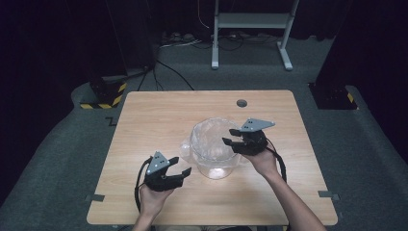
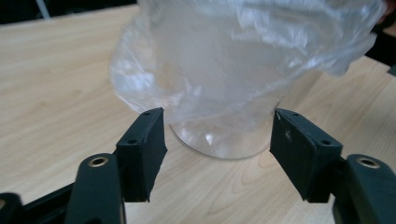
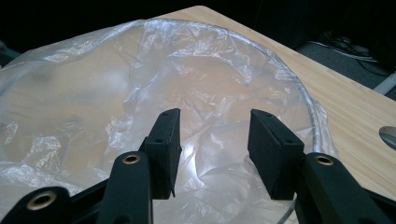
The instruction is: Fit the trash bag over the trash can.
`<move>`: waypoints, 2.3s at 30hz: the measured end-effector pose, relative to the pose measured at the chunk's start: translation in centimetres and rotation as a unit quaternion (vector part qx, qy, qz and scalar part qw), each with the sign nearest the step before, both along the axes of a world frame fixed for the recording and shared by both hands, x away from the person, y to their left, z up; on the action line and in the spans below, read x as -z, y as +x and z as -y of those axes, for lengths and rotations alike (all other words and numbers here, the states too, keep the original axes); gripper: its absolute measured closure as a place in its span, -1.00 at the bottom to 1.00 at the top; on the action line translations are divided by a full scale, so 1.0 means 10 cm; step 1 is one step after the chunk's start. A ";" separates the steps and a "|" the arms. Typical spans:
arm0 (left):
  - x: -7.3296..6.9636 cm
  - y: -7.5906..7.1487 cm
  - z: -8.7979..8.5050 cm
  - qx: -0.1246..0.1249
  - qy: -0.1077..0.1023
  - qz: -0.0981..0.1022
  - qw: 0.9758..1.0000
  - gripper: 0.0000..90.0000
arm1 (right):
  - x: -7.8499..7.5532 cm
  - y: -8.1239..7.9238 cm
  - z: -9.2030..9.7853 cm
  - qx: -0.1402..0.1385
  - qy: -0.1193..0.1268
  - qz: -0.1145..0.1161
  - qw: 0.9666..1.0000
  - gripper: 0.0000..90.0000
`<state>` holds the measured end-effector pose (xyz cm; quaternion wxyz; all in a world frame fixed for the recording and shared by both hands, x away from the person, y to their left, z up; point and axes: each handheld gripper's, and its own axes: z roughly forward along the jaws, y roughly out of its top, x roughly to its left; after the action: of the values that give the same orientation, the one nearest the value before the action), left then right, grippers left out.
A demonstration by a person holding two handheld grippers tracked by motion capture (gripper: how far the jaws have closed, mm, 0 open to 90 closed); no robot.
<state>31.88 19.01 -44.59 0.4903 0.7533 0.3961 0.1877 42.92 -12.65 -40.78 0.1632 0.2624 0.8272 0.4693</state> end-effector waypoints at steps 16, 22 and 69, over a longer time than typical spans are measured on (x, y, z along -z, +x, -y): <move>0.23 0.68 0.05 -0.020 -0.005 -0.109 0.994 0.55 | 0.00 -0.01 0.00 -0.002 -0.007 0.006 1.000 0.21; 0.40 0.85 0.23 -0.024 0.054 -0.145 0.988 0.41 | 0.01 -0.02 0.00 0.000 -0.006 0.007 1.000 0.20; -0.34 1.05 0.55 -0.021 0.028 -0.098 0.995 -0.18 | -0.18 -0.13 0.17 0.006 0.035 0.021 0.999 0.12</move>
<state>42.40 13.54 -41.22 0.4239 0.7730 0.4525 0.1341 41.67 -14.32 -38.99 0.1738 0.2631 0.8053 0.5021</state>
